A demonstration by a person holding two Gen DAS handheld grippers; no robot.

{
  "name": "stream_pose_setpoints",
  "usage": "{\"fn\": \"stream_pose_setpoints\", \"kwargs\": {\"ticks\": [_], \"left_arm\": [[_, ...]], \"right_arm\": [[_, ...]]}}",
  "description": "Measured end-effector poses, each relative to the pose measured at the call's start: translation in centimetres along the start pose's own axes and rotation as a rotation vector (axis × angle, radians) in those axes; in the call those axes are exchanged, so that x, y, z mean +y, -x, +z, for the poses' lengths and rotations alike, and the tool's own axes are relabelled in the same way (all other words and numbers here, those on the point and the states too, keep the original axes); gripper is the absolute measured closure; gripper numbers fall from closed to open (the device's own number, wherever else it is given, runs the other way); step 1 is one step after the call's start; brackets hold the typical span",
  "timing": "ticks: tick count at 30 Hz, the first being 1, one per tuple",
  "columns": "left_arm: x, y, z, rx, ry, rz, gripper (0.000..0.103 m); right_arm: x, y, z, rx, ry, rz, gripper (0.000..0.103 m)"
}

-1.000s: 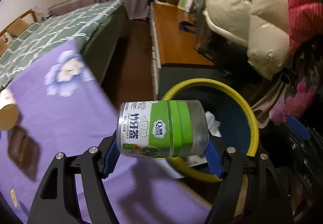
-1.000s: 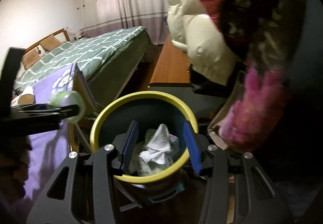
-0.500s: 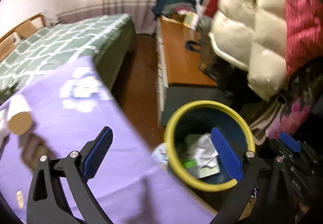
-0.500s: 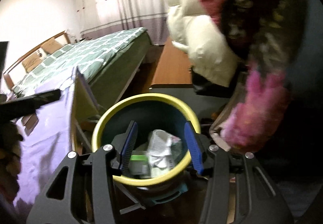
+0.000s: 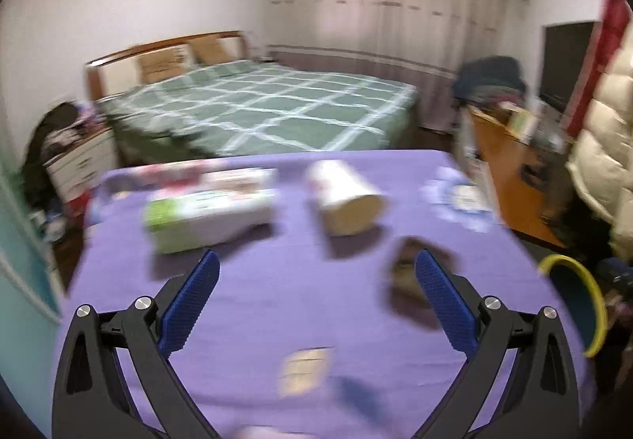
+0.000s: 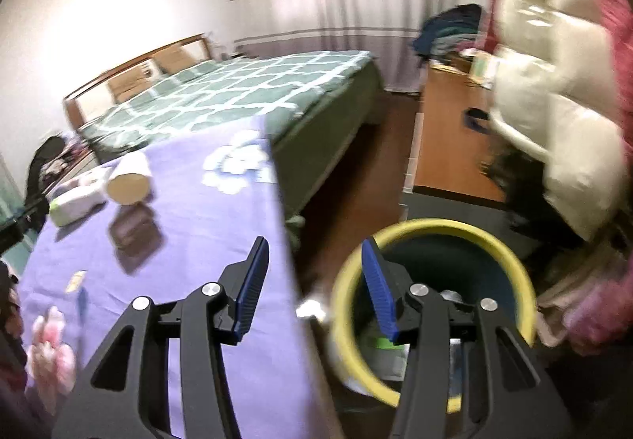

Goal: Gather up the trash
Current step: 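Move the right gripper toward the brown plastic tray, then grasp the rim of the brown tray with the right gripper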

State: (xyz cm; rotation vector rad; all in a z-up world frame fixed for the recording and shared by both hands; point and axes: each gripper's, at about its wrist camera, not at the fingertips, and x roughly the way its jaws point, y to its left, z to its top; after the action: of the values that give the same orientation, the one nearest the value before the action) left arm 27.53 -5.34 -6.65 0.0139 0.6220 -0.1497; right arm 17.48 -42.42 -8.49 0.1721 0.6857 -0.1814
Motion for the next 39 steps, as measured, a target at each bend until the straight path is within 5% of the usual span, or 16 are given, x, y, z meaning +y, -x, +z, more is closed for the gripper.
{"fn": "stream_pose_setpoints", "kwargs": {"ticks": [7, 13, 26, 30, 39], "left_arm": [[10.5, -1.7, -1.9, -0.009, 0.114, 0.167, 0.005], [14.4, -2.5, -3.0, 0.008, 0.212, 0.174, 0.005], [13.0, -1.3, -3.1, -0.003, 0.214, 0.167, 0.005], [12.5, -1.4, -3.2, -0.003, 0.198, 0.168, 0.005], [12.1, -1.6, -3.3, 0.002, 0.181, 0.169, 0.005]], "right_arm": [[8.6, -3.4, 2.8, 0.024, 0.106, 0.107, 0.056], [14.0, -8.0, 4.6, 0.090, 0.179, 0.148, 0.056], [16.9, -14.7, 2.2, 0.249, 0.196, 0.169, 0.056], [17.2, -15.1, 1.9, 0.261, 0.211, 0.177, 0.083], [15.5, -13.4, 3.1, 0.203, 0.130, 0.205, 0.091]]}}
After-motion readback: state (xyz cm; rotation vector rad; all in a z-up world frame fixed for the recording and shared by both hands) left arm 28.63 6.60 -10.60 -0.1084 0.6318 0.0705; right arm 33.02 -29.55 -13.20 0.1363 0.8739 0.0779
